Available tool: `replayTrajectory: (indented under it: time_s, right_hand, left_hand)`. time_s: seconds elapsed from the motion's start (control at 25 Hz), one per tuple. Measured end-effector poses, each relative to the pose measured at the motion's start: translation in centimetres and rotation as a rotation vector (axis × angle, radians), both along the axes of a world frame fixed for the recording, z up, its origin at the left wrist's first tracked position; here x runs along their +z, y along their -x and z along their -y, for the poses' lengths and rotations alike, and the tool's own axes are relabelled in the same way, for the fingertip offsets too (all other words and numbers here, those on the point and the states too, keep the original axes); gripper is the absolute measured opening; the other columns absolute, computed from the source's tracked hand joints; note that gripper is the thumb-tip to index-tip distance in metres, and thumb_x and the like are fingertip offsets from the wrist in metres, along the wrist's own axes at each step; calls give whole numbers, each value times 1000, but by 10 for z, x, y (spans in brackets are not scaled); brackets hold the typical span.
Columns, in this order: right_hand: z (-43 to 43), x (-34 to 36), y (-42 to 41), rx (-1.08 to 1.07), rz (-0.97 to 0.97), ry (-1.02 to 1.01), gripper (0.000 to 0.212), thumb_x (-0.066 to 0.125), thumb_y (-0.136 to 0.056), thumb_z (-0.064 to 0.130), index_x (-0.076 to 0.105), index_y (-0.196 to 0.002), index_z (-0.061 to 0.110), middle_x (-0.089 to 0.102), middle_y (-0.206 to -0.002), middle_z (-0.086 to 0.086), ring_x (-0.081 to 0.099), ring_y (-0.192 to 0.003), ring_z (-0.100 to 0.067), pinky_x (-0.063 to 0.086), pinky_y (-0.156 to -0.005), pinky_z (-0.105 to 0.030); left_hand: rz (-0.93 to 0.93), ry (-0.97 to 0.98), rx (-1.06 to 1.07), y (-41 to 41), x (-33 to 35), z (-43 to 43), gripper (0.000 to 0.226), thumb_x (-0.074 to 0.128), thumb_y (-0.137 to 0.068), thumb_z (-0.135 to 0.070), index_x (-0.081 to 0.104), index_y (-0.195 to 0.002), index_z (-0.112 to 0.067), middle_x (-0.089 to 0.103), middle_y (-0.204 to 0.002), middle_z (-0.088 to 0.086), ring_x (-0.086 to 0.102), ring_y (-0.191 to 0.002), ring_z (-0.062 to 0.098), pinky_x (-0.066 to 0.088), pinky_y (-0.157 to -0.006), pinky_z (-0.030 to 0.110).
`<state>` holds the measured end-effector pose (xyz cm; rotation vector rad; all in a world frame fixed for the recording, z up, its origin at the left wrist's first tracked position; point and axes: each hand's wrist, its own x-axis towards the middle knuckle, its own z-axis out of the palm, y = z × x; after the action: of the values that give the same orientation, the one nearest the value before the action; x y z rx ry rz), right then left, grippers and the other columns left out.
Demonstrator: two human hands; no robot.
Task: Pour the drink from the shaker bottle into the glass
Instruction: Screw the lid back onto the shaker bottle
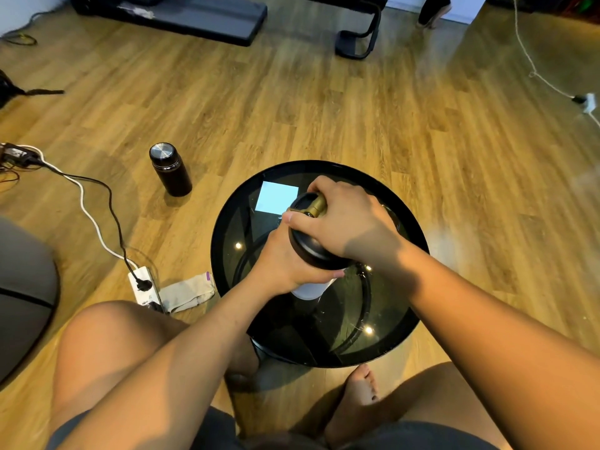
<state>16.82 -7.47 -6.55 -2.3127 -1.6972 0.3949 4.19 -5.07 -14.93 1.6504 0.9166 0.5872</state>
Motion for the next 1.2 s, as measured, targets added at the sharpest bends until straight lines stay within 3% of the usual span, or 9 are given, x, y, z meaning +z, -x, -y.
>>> replayTrajectory:
  time_s: [0.32, 0.44, 0.56, 0.76, 0.88, 1.0, 1.08, 1.2]
  right_hand:
    - [-1, -2, -1, -6, 13, -10, 64, 55, -79, 75, 55, -123, 30, 65, -112, -2, 62, -102, -26, 40, -72, -36]
    - [-2, -6, 1, -11, 33, -11, 64, 54, -78, 76, 56, -122, 29, 65, -108, -1, 61, -98, -25, 42, -72, -37]
    - [-10, 5, -8, 159, 16, 52, 65, 56, -79, 74, 57, -126, 29, 66, -113, -1, 61, -104, -23, 51, -85, -41]
    - [-20, 29, -26, 514, 82, 141, 69, 54, -81, 69, 59, -133, 24, 69, -122, -5, 63, -111, -25, 50, -95, -44]
    - [-19, 25, -27, 561, 117, 142, 72, 52, -82, 70, 55, -138, 25, 65, -130, -3, 60, -117, -24, 48, -99, -43]
    - [-22, 20, -31, 434, 80, 139, 77, 58, -79, 72, 47, -143, 30, 61, -131, -1, 56, -119, -23, 45, -96, -39]
    - [-24, 17, -31, 385, 58, 141, 79, 60, -75, 74, 47, -141, 33, 64, -127, 2, 58, -116, -22, 42, -86, -35]
    - [-24, 14, -30, 359, 55, 145, 80, 57, -72, 79, 50, -137, 33, 66, -124, 1, 57, -113, -23, 43, -85, -36]
  left_hand:
    - [12, -23, -25, 0, -4, -2, 101, 92, -46, -50, 56, -130, -10, 73, -117, 2, 70, -111, 14, 58, -99, 45]
    - [9, -31, -13, -1, -6, -2, 100, 91, -44, -53, 55, -129, -15, 73, -114, -4, 70, -108, 7, 59, -95, 36]
    - [13, -26, 71, -5, -8, 5, 103, 91, -40, -57, 51, -128, -21, 69, -111, -11, 67, -102, -5, 57, -86, 22]
    - [63, 72, -100, 4, -10, -19, 121, 96, -42, -47, 44, -146, -15, 69, -124, -7, 67, -115, 1, 54, -101, 28]
    - [54, 37, -240, 1, -6, -32, 90, 94, -50, -39, 59, -129, -13, 76, -110, -14, 68, -110, -4, 54, -91, 14]
    - [36, 28, -252, -6, -5, -31, 56, 95, -55, -30, 67, -103, -27, 77, -93, -30, 70, -94, -12, 52, -79, 5]
    - [51, 23, -241, -7, -8, -30, 51, 94, -58, -21, 66, -99, -30, 75, -91, -33, 70, -92, -13, 52, -77, 4]
    - [61, -2, -222, -7, -8, -30, 52, 94, -54, -30, 65, -96, -33, 74, -89, -34, 70, -90, -13, 52, -76, 5]
